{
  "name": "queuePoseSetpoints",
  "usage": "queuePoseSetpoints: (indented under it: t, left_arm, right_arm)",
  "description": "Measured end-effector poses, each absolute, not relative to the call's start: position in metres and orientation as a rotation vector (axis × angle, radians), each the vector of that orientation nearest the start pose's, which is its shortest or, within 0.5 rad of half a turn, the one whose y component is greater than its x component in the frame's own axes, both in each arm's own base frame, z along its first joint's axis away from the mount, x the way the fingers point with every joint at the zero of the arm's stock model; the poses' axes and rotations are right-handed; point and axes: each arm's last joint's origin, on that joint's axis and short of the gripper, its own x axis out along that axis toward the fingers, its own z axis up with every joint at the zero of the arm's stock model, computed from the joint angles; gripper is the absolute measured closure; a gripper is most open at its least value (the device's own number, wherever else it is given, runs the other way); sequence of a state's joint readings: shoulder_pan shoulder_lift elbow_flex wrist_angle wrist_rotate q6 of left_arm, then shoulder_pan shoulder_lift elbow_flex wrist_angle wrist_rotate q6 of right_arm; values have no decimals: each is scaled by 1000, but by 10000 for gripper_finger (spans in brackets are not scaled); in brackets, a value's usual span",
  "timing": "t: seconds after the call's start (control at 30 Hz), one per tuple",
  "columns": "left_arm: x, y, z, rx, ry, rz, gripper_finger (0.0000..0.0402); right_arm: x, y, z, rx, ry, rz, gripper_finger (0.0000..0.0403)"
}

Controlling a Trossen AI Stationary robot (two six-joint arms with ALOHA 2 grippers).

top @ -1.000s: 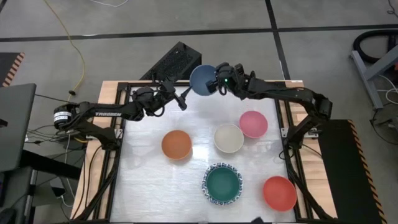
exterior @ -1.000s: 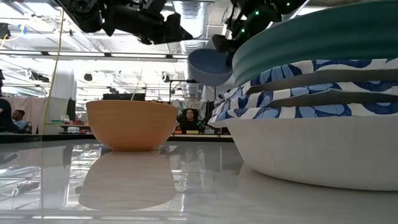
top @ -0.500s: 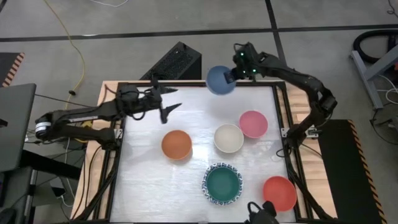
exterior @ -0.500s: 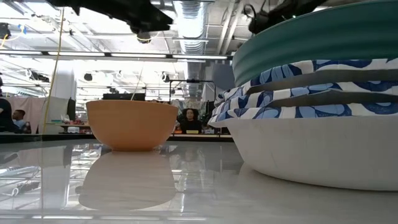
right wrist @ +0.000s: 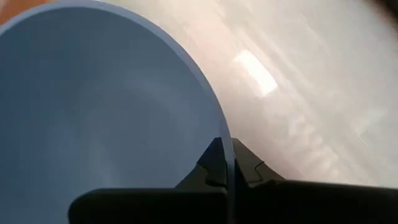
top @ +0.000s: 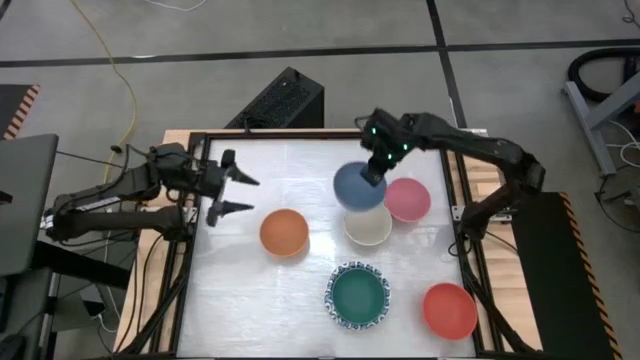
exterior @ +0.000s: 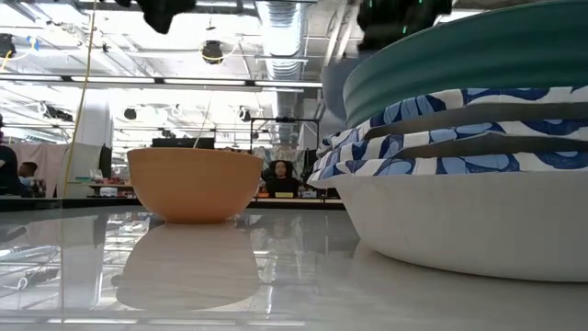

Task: Nest bowls inside each other
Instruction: Stack the blue bowl into the green bowl

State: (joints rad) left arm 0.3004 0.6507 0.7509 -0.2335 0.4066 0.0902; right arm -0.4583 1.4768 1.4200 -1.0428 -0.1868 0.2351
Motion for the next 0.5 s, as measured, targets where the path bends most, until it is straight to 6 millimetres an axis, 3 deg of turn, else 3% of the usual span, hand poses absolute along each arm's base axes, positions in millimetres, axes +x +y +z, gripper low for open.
queuePoseSetpoints:
  t: [0.17,0.5]
  left_arm:
    - [124,20,339,5,100,-163,121]
    - [118,3,341,-51,84,-282,121]
  right_arm:
    - [254,-65,338,488,999,-322,397]
    - [216,30,327,628,916,-362,397]
